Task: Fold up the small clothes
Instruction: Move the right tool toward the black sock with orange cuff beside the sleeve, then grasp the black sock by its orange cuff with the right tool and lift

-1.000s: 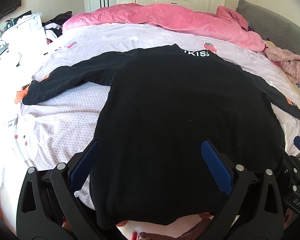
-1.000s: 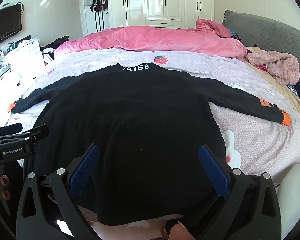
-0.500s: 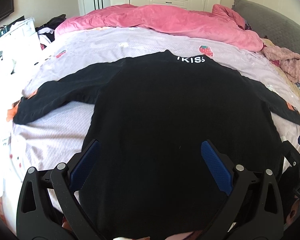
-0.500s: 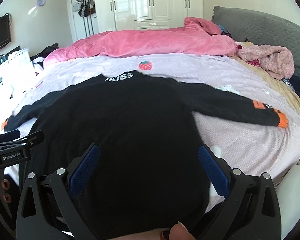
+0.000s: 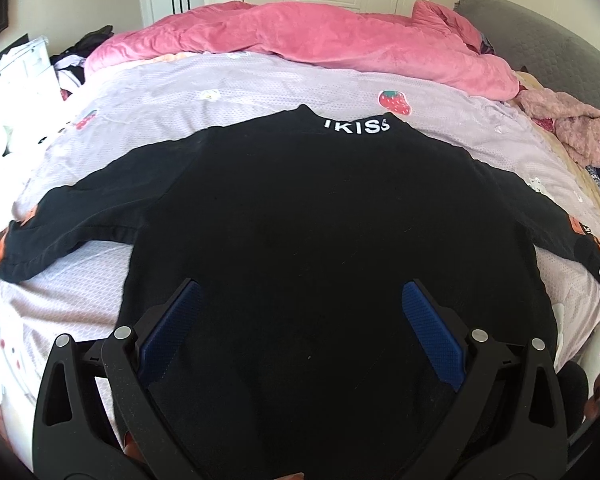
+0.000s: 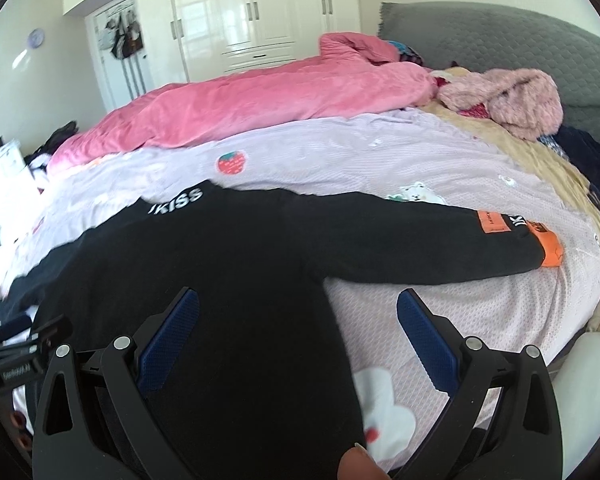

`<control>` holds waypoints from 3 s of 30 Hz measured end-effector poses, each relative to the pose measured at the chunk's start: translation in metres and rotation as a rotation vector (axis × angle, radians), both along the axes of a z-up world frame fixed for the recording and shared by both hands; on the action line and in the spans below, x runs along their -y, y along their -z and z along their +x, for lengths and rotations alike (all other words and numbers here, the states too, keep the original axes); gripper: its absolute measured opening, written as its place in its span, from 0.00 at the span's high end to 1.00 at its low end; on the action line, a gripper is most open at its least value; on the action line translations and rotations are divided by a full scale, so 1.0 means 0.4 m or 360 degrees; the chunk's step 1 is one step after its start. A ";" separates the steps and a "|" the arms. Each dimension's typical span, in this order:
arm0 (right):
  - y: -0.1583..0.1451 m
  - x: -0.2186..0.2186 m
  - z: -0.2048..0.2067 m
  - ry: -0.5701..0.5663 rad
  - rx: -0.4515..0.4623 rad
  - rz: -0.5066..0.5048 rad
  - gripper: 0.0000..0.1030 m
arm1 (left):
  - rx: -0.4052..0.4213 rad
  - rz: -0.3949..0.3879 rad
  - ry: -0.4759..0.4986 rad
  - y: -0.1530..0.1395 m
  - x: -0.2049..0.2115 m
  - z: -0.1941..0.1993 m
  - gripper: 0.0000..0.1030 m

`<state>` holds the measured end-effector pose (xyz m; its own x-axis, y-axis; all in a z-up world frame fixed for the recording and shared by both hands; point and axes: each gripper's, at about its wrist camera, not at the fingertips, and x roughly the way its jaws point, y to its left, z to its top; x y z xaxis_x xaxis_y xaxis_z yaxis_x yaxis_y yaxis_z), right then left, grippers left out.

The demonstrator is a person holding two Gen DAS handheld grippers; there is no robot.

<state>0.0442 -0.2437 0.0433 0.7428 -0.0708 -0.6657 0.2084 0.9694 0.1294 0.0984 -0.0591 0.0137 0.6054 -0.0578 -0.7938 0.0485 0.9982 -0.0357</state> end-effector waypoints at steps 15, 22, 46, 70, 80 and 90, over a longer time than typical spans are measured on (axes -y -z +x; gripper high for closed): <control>0.024 0.139 0.099 0.0288 -0.0065 0.0107 0.04 | -0.0029 -0.0029 0.0092 0.015 0.083 0.104 0.08; 0.021 0.213 0.183 0.0473 -0.0063 0.0154 0.04 | -0.0051 -0.0040 0.0074 0.013 0.120 0.177 0.08; 0.137 0.459 0.133 0.1100 -0.0104 0.0277 0.04 | -0.0114 -0.0070 0.0131 0.111 0.214 0.327 0.08; 0.204 0.651 0.095 0.1323 0.0104 0.0742 0.57 | -0.0172 -0.0082 0.0081 0.141 0.141 0.341 0.08; 0.113 0.539 0.128 0.0851 0.0359 0.0672 0.88 | -0.0175 -0.0251 0.0057 0.124 0.104 0.312 0.08; 0.010 0.306 0.203 0.0187 0.0496 0.0514 0.88 | -0.0198 -0.0369 -0.0071 0.118 0.010 0.277 0.08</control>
